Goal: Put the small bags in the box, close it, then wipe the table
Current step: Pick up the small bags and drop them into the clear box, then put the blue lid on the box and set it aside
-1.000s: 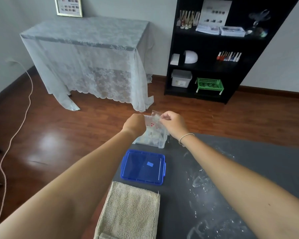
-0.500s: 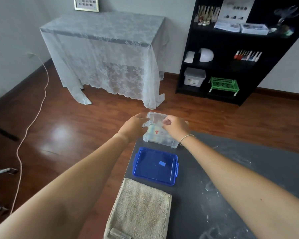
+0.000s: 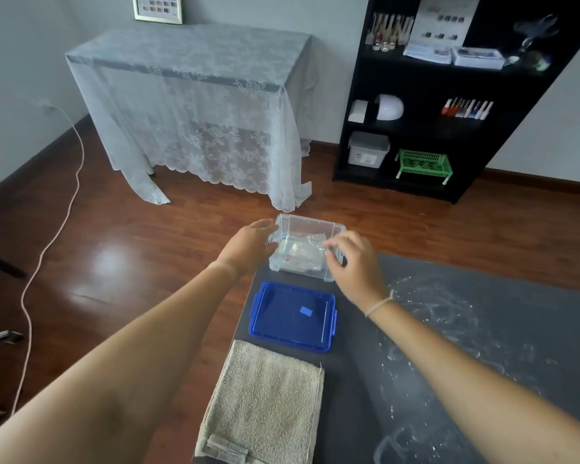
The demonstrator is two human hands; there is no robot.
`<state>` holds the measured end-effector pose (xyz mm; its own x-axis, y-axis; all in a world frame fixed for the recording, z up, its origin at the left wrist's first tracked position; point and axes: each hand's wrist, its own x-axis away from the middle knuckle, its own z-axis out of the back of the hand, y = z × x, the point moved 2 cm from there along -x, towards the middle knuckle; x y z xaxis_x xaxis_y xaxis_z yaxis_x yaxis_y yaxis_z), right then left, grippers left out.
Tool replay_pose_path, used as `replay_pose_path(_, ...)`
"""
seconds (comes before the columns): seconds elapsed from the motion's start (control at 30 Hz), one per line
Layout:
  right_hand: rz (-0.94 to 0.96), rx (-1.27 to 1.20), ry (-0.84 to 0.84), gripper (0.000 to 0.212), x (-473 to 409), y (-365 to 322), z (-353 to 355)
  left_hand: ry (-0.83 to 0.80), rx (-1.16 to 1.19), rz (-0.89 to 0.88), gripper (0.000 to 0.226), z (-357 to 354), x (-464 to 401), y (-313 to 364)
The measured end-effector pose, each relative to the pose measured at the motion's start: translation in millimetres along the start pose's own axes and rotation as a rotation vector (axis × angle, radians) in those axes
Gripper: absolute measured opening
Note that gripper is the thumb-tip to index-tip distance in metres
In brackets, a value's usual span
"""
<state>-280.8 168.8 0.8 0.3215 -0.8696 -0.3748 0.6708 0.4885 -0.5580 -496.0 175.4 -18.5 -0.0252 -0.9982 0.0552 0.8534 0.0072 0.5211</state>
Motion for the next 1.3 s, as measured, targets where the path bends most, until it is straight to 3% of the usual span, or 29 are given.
replay_pose_path(0.07,0.073,-0.005,-0.035,0.008,28.4,0.9,2.2,0.038,0.050,-0.004,0.042,0.2,4.8,-2.0)
replay_pose_path(0.2,0.165,0.013,-0.263,0.019,77.8,10.6,-5.4,0.124,0.128,0.037,0.035,-3.2,28.6,-14.1)
replay_pose_path(0.33,0.225,0.064,-0.448,0.021,101.1,20.9,-14.0,0.059,0.075,0.110,0.027,-21.8,62.6,-33.1)
replay_pose_path(0.6,0.225,0.059,-0.481,0.007,106.4,28.1,-15.8,0.019,0.177,0.131,0.027,-43.5,99.0,-32.0)
replay_pose_path(0.8,-0.049,-0.239,-0.422,0.006,97.9,19.1,-7.5,0.060,0.364,0.224,0.042,-32.5,98.1,-29.8)
replay_pose_path(0.97,-0.337,-0.607,-0.361,0.024,79.6,7.4,12.6,0.040,0.582,0.249,0.051,-17.9,90.2,-19.5)
replay_pose_path(1.3,-0.675,-1.042,-0.237,0.017,34.6,7.0,31.7,0.046,0.739,0.124,0.016,12.7,63.7,14.3)
